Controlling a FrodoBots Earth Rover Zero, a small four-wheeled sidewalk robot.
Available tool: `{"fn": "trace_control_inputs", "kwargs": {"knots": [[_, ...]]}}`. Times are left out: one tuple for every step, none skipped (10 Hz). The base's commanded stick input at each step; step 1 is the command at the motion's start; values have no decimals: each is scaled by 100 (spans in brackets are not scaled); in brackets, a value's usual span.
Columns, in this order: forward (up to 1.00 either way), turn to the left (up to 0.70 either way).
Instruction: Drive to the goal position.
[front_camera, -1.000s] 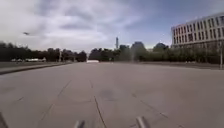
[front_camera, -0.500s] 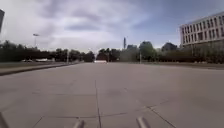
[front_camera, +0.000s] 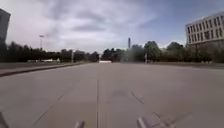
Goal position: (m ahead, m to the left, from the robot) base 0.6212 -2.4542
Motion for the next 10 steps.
{"fn": "trace_control_inputs", "kwargs": {"knots": [[100, 0], [100, 0], [100, 0], [100, 0], [100, 0], [100, 27], [100, 27], [100, 27], [100, 27], [100, 27]]}}
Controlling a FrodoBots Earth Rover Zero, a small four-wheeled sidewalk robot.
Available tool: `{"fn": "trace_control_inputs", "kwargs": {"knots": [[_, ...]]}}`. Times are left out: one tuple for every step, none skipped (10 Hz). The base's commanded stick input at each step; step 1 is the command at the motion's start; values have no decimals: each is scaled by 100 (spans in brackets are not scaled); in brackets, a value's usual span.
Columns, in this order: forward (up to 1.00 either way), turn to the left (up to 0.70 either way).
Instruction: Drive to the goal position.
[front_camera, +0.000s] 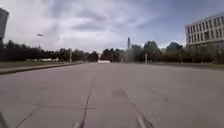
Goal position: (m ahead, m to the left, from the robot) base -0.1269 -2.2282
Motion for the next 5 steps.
{"fn": "trace_control_inputs", "kwargs": {"knots": [[100, 11], [100, 0], [100, 0], [100, 0], [100, 0]]}}
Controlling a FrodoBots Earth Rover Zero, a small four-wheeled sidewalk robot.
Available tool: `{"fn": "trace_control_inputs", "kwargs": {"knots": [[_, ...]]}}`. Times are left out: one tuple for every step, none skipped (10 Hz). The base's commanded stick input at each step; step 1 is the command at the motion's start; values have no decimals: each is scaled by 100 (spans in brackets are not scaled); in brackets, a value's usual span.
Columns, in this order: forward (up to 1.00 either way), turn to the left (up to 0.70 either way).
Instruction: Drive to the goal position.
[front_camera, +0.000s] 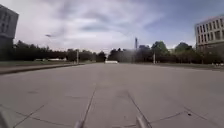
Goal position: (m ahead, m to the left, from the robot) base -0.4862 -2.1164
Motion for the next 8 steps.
{"fn": "trace_control_inputs", "kwargs": {"knots": [[100, 0], [100, 0], [100, 0], [100, 0], [100, 0], [100, 0], [100, 0], [100, 0]]}}
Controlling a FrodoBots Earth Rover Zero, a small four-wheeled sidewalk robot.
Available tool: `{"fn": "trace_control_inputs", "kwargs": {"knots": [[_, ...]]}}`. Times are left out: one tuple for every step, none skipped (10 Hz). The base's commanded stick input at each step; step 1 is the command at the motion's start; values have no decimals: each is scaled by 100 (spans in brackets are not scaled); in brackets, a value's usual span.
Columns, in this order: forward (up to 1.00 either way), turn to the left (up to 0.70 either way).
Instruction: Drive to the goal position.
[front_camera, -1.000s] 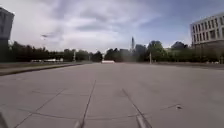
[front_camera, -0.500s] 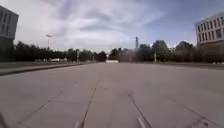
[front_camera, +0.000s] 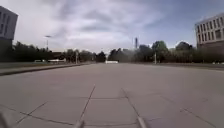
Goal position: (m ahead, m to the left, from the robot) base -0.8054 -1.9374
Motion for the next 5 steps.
{"fn": "trace_control_inputs", "kwargs": {"knots": [[100, 0], [100, 0], [100, 0], [100, 0], [100, 0]]}}
